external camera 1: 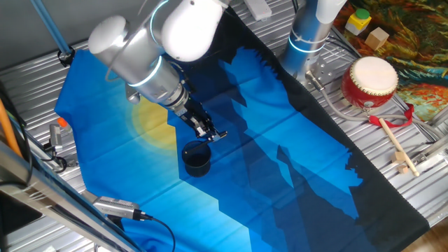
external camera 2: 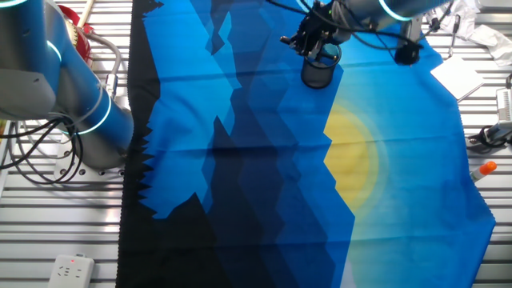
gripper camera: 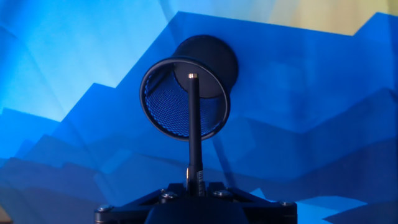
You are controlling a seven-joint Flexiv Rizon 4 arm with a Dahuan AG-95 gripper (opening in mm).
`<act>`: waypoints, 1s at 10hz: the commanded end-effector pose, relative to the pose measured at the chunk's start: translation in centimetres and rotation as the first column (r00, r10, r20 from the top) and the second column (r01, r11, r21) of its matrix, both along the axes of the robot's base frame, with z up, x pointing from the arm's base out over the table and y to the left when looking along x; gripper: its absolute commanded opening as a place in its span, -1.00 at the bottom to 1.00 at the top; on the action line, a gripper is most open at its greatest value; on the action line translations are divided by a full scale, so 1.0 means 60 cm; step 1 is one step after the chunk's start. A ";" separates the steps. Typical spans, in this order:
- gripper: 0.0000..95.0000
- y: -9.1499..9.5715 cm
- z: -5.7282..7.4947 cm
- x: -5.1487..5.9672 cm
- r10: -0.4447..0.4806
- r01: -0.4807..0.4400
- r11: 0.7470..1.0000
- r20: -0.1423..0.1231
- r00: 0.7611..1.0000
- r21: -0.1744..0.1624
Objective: Put the pen into the pen holder
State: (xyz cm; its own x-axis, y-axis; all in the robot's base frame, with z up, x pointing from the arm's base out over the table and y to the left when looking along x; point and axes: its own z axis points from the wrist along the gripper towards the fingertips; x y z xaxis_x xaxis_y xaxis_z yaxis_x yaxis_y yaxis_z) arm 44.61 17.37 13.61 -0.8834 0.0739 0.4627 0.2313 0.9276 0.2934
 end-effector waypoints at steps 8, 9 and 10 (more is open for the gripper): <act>-1.00 -0.006 -0.019 -0.010 0.000 0.000 0.999 0.001 1.000 0.050; -1.00 -0.006 -0.019 -0.010 0.008 -0.008 0.999 0.005 1.000 0.035; -1.00 -0.007 -0.019 -0.010 0.016 -0.016 1.000 0.016 1.000 0.022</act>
